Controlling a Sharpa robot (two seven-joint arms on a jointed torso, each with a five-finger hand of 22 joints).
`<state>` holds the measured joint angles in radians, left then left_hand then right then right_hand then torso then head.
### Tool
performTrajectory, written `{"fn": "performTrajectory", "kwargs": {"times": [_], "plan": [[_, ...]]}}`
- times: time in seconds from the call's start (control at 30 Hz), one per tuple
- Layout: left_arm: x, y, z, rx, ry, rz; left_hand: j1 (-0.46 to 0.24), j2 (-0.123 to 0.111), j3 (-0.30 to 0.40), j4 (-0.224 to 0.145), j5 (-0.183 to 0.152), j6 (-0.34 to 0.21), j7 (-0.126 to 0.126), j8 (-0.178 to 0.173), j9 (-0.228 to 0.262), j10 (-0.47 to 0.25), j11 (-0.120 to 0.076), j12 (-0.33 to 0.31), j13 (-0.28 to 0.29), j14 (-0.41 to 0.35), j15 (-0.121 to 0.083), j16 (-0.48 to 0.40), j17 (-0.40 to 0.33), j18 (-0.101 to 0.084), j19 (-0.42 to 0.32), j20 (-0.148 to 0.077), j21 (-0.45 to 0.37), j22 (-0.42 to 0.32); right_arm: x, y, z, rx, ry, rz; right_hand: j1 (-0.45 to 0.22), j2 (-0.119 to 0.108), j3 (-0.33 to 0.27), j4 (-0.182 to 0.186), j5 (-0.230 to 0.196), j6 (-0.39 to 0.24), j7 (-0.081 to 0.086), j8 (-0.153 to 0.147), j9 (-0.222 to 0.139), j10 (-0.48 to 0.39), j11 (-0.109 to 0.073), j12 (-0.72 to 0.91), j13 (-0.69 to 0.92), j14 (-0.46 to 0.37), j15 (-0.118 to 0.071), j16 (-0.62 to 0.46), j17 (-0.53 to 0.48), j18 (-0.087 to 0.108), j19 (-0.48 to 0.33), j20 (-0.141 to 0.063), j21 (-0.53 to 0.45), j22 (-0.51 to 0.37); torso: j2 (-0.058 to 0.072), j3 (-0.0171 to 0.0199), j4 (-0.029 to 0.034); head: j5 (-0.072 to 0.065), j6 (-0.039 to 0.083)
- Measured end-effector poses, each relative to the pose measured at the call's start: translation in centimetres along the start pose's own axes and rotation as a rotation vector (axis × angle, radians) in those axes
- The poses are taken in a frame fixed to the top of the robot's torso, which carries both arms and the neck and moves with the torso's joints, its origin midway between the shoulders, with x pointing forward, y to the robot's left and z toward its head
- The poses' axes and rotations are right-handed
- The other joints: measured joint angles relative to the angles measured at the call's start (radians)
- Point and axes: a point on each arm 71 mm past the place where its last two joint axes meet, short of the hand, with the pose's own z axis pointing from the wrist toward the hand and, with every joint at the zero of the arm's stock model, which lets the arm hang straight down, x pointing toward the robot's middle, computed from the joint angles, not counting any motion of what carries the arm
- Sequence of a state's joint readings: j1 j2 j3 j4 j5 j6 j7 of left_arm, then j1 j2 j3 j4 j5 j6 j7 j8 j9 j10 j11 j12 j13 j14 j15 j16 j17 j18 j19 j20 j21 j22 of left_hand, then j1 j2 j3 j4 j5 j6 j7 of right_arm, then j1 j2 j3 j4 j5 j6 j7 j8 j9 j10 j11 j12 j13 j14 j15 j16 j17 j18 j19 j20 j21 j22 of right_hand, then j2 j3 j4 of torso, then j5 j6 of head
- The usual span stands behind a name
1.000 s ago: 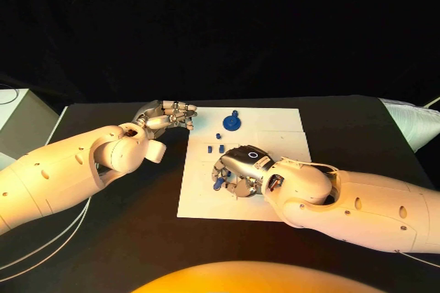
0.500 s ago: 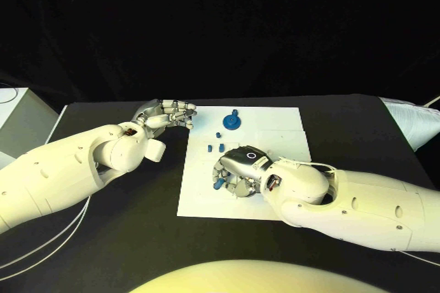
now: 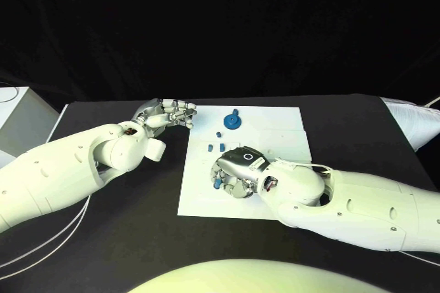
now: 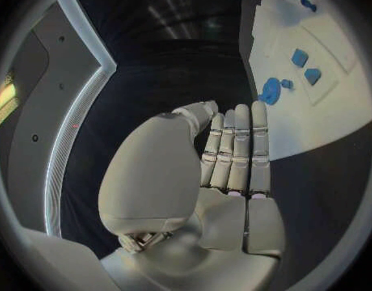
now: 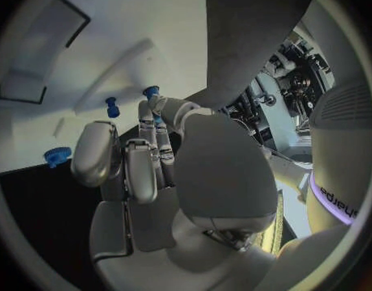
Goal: Assemble the parts on the task board
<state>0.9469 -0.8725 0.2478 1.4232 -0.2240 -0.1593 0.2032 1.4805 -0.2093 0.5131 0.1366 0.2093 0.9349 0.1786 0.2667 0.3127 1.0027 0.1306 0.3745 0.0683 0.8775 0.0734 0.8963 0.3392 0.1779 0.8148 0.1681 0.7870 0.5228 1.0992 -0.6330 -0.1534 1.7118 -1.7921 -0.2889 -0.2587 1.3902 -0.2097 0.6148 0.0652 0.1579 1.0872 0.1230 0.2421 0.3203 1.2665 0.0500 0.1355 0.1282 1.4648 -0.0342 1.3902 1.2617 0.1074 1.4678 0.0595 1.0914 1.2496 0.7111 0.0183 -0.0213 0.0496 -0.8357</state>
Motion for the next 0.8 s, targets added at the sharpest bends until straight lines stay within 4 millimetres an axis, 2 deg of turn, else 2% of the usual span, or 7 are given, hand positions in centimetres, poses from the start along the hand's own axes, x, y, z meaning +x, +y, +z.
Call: {"fn": "performTrajectory", "kwargs": {"times": [0.1,0.17,0.3,0.43,0.63,0.73,0.8], "plan": [[0.0,0.0,-0.01,0.0,0.0,0.0,0.0,0.0,0.0,0.0,0.0,0.0,0.0,0.0,0.0,0.0,0.0,0.0,0.0,0.0,0.0,0.0,0.0,0.0,0.0,0.0,0.0,0.0,0.09,0.11,-0.02,-0.005,0.002,0.002,-0.049,-0.022,-0.022,0.017,0.009,-0.033,0.004,-0.016,0.049,-0.028,0.008,-0.031,-0.011,0.004,0.004,0.0,-0.003,0.0,0.0,0.0,-0.005,-0.001,0.0,0.0,-0.0004,0.001,0.0],[-0.01,0.0,-0.01,0.0,0.0,0.0,0.0,0.0,0.0,0.0,0.0,0.0,0.0,0.0,0.0,0.0,0.0,0.0,0.0,0.0,0.0,0.0,0.0,0.0,0.0,0.0,0.0,0.0,0.16,0.16,-0.03,-0.007,0.004,0.004,-0.071,-0.045,-0.04,0.026,-0.001,-0.061,0.007,-0.038,0.045,-0.049,0.016,-0.046,-0.012,0.002,0.009,0.0,-0.008,0.0,-0.003,0.003,-0.015,-0.004,0.0,0.0,-0.0006,0.001,0.0],[-0.01,0.0,-0.01,-0.001,0.0,0.0,0.0,0.0,0.0,0.0,0.0,0.0,0.0,0.0,0.0,0.0,0.0,0.0,0.0,0.0,0.0,0.0,0.0,0.0,0.0,0.0,0.0,0.0,0.23,0.15,-0.06,-0.008,0.006,0.006,-0.073,-0.06,-0.051,0.029,-0.002,-0.084,0.009,-0.055,0.036,-0.084,0.024,-0.064,-0.019,0.002,0.016,0.0,-0.014,0.0,0.0,0.007,-0.025,-0.011,0.0,0.0004,-0.0007,0.001,0.0],[-0.04,0.0,-0.02,-0.001,0.0,0.0,0.0,0.0,0.0,0.0,0.0,0.002,0.002,0.0,0.0,0.0,0.0,0.0,0.0,0.0,0.0,-0.004,0.0,0.0,0.0,0.0,0.0,0.0,0.28,0.06,-0.1,-0.006,0.007,0.007,-0.07,-0.063,-0.059,0.031,-0.002,-0.089,0.01,-0.059,0.035,-0.095,0.027,-0.065,-0.023,0.002,0.016,0.0,-0.015,0.0,-0.003,0.011,-0.03,-0.015,0.0,0.0007,-0.0009,0.0,0.001],[-0.06,0.01,-0.04,-0.002,-0.001,0.0,0.0,0.0,0.0,0.0,0.0,0.004,0.004,0.0,0.0,0.0,0.0,0.0,0.0,0.0,0.0,-0.004,0.0,0.0,0.0,0.0,0.0,0.0,0.35,-0.12,-0.23,-0.001,0.006,0.009,-0.065,-0.068,-0.105,0.031,-0.002,-0.131,0.02,-0.09,0.026,-0.16,0.037,-0.066,-0.033,0.003,0.025,-0.008,-0.025,0.0,-0.002,0.02,-0.066,-0.034,0.0,0.0012,-0.0011,0.0,0.002],[-0.07,0.01,-0.04,-0.003,-0.001,0.001,0.0,0.0,0.0,0.0,0.0,0.004,0.004,-0.003,0.0,0.0,0.0,-0.004,0.0,0.0,0.0,-0.004,0.0,0.0,0.0,0.0,0.0,0.0,0.32,-0.19,-0.27,0.001,0.0,0.011,-0.042,-0.056,-0.143,0.034,-0.002,-0.145,0.02,-0.102,0.022,-0.194,0.041,-0.066,-0.04,0.0,0.029,-0.017,-0.041,0.0,-0.003,0.024,-0.094,-0.051,0.0,0.0012,-0.001,-0.001,0.002],[-0.09,0.02,-0.05,-0.004,-0.001,0.001,0.0,0.0,0.0,0.0,0.0,0.004,0.004,-0.003,0.0,0.0,0.0,-0.004,0.0,0.0,0.0,-0.004,0.0,0.0,0.0,0.0,0.0,0.0,0.28,-0.24,-0.3,0.002,-0.005,0.012,-0.022,-0.037,-0.201,0.042,-0.002,-0.16,0.013,-0.115,0.019,-0.23,0.047,-0.062,-0.048,0.001,0.034,-0.023,-0.053,0.0,-0.007,0.029,-0.115,-0.064,0.0,0.0012,-0.001,-0.001,0.003]]}}
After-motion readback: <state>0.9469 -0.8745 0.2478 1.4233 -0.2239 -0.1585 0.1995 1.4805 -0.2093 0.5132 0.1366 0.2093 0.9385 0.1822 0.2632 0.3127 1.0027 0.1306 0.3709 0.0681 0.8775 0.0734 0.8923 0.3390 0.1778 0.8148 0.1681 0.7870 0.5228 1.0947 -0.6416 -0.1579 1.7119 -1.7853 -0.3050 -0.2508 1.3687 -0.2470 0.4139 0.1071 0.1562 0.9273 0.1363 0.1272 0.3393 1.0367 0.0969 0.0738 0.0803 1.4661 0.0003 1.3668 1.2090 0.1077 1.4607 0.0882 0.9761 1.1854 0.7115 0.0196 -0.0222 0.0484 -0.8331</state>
